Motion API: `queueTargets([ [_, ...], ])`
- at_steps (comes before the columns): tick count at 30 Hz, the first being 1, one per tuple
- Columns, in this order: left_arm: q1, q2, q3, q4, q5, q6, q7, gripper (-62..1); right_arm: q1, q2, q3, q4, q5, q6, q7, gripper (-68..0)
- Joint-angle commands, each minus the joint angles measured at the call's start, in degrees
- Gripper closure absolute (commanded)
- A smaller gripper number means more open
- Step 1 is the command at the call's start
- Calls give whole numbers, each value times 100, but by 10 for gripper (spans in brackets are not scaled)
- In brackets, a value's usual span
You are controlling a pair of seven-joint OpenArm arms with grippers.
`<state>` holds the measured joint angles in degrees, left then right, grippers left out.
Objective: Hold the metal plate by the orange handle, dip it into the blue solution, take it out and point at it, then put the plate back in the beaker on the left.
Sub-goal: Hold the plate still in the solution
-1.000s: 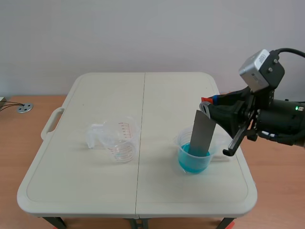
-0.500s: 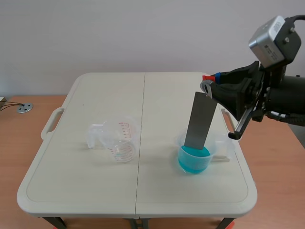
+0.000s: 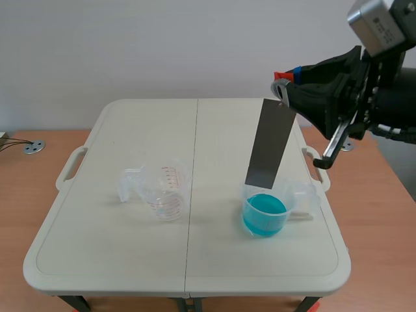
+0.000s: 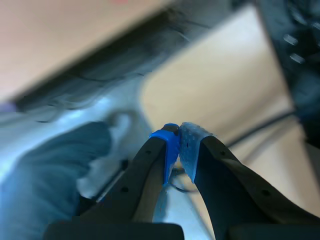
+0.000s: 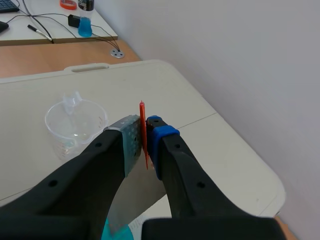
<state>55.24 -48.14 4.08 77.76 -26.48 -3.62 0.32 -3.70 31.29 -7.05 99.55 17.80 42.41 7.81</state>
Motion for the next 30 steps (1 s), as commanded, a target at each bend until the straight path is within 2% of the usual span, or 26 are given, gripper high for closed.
queueTargets([
  [1,13,-136,-208,177,-111,-13,-57,-27,52,94,101,192,107,31,79,-13],
  [10,13,-651,-1239,717,-555,-4,-98,-28,52,92,160,586,214,31,-70,-13],
  [16,-122,-1099,-1368,1204,-590,-101,-348,-27,52,92,247,824,236,31,-116,-13],
  [19,-376,-1241,-1368,1399,-595,-369,-400,-27,52,92,269,944,236,31,-138,-13],
  [23,-890,-1287,-1366,1585,-702,-909,-398,-27,52,90,295,1047,240,31,-153,-13],
  [28,-1565,-1285,-1355,1749,-868,-1823,-393,-27,52,92,396,1132,426,31,-223,-13],
  [30,-1838,-1285,-1274,1788,-872,-2092,-385,-27,52,92,417,1137,509,31,-256,-13],
])
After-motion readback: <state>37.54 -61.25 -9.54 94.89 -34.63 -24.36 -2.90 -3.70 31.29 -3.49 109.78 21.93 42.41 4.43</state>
